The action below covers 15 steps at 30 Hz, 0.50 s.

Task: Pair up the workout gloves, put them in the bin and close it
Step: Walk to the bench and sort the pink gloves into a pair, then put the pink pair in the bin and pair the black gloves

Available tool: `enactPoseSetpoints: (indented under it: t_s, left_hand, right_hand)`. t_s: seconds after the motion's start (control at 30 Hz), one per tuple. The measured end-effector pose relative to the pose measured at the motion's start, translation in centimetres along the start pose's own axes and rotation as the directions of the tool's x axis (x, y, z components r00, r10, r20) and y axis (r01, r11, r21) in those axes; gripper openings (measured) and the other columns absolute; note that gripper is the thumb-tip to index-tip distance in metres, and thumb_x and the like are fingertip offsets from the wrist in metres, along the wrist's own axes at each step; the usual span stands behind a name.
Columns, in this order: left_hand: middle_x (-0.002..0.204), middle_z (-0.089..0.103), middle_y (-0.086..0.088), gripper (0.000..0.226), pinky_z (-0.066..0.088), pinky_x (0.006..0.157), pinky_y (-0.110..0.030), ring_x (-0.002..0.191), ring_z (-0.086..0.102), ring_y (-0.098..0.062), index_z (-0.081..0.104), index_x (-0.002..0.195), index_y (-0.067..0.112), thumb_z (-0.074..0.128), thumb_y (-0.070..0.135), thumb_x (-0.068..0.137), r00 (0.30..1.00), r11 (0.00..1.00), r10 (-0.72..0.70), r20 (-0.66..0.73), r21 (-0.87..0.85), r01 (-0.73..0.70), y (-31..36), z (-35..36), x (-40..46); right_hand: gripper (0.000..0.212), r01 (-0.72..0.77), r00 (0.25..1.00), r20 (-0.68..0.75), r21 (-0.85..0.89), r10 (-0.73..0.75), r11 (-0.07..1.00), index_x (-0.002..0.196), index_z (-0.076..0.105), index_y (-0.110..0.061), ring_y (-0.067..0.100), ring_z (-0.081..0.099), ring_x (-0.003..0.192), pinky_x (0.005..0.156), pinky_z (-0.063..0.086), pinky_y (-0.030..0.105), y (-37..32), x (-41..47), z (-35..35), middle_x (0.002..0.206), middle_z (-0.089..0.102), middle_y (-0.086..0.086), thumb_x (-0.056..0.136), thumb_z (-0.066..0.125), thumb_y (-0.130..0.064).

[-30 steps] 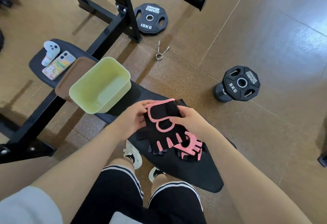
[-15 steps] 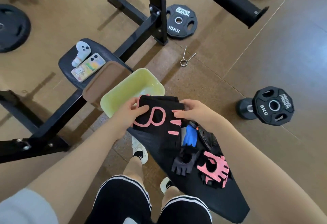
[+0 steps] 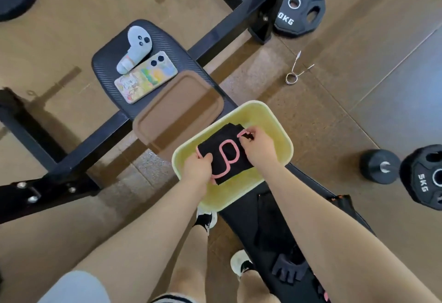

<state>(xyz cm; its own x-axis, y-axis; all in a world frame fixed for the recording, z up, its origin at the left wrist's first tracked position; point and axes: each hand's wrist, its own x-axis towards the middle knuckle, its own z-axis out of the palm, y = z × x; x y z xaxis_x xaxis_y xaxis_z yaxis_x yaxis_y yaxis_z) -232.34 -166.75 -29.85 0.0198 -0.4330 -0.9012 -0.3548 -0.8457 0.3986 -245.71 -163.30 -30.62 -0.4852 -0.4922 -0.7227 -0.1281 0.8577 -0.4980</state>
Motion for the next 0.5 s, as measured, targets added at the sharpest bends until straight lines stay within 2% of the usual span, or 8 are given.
enactPoseSetpoints:
  t_s: [0.03, 0.07, 0.17, 0.23, 0.27, 0.4, 0.43, 0.5]
  left_hand:
    - [0.105, 0.06, -0.011, 0.027, 0.048, 0.057, -0.03, 0.083, 0.06, -0.026, 0.054, 0.119, 0.006, 0.043, 0.013, 0.095, 0.999, 0.999, -0.029, -0.022, 0.017, 0.029, -0.2, 0.6, 1.0]
    - [0.105, 0.06, -0.013, 0.028, 0.042, 0.053, -0.028, 0.084, 0.059, -0.029, 0.053, 0.121, 0.004, 0.043, 0.012, 0.095, 0.997, 0.997, -0.066, -0.043, 0.028, 0.067, -0.4, 1.2, 1.9]
    - [0.106, 0.06, -0.016, 0.035, 0.042, 0.061, -0.027, 0.083, 0.05, -0.024, 0.045, 0.129, -0.001, 0.04, 0.01, 0.096, 0.979, 0.979, -0.2, -0.052, 0.027, 0.201, -1.3, 2.5, 3.7]
    - [0.129, 0.054, -0.019, 0.037, 0.043, 0.073, -0.028, 0.097, 0.052, -0.025, 0.04, 0.133, -0.001, 0.036, 0.01, 0.097, 0.961, 0.963, -0.271, -0.052, 0.001, 0.271, -1.4, 3.0, 4.1]
    - [0.134, 0.051, -0.018, 0.038, 0.042, 0.078, -0.03, 0.105, 0.052, -0.027, 0.039, 0.134, 0.001, 0.037, 0.01, 0.097, 0.96, 0.962, -0.274, -0.06, -0.01, 0.274, -1.4, 3.2, 4.1]
    - [0.11, 0.054, -0.011, 0.041, 0.04, 0.061, -0.029, 0.091, 0.049, -0.025, 0.039, 0.131, 0.008, 0.046, 0.011, 0.091, 0.997, 0.988, -0.07, -0.044, 0.137, 0.076, -0.7, 2.9, 2.0]
    - [0.113, 0.054, -0.011, 0.041, 0.04, 0.065, -0.031, 0.091, 0.048, -0.025, 0.038, 0.13, 0.007, 0.047, 0.011, 0.09, 0.999, 0.983, -0.022, -0.034, 0.182, 0.028, -0.4, 2.6, 1.0]
    - [0.125, 0.053, -0.012, 0.04, 0.039, 0.074, -0.033, 0.095, 0.05, -0.024, 0.038, 0.129, 0.009, 0.046, 0.012, 0.09, 0.997, 0.959, 0.082, 0.002, 0.273, -0.079, 0.3, 2.4, -1.4]
  right_hand:
    - [0.033, -0.008, 1.0, 0.015, -0.048, 0.009, 0.999, 0.123, 0.047, -0.009, 0.031, 0.058, 0.101, 0.072, 0.041, 0.032, 0.4, 1.0, 0.5, 0.109, 0.061, 0.011, 0.092, 0.051, -0.023]
    - [0.038, -0.027, 0.999, 0.036, -0.089, 0.03, 0.996, 0.125, 0.043, -0.007, 0.034, 0.057, 0.105, 0.074, 0.041, 0.032, 0.9, 1.9, 1.0, 0.114, 0.061, 0.015, 0.092, 0.052, -0.023]
    - [0.048, -0.125, 0.984, 0.106, -0.151, 0.141, 0.981, 0.132, 0.035, -0.007, 0.035, 0.054, 0.111, 0.083, 0.046, 0.037, 2.5, 3.8, 2.1, 0.125, 0.055, 0.018, 0.09, 0.055, -0.022]
    - [0.056, -0.132, 0.98, 0.125, -0.153, 0.151, 0.979, 0.137, 0.032, -0.008, 0.033, 0.052, 0.117, 0.094, 0.046, 0.04, 2.8, 4.2, 2.3, 0.133, 0.05, 0.016, 0.089, 0.056, -0.021]
    - [0.057, -0.101, 0.985, 0.125, -0.157, 0.122, 0.982, 0.139, 0.031, -0.008, 0.032, 0.05, 0.12, 0.097, 0.044, 0.04, 2.7, 4.3, 2.1, 0.136, 0.048, 0.015, 0.089, 0.056, -0.02]
    - [0.047, 0.11, 0.988, 0.128, -0.22, -0.084, 0.969, 0.135, 0.04, -0.009, 0.027, 0.049, 0.122, 0.095, 0.04, 0.032, 0.9, 1.8, -0.2, 0.134, 0.051, 0.013, 0.091, 0.052, -0.02]
    - [0.041, 0.137, 0.987, 0.114, -0.181, -0.117, 0.974, 0.132, 0.046, -0.011, 0.024, 0.052, 0.119, 0.092, 0.041, 0.029, 0.5, 0.7, -1.1, 0.128, 0.056, 0.01, 0.092, 0.051, -0.02]
    - [0.03, 0.153, 0.987, 0.059, -0.022, -0.151, 0.988, 0.121, 0.056, -0.014, 0.011, 0.06, 0.099, 0.081, 0.043, 0.012, 0.3, -1.9, -3.3, 0.107, 0.064, -0.003, 0.092, 0.051, -0.019]
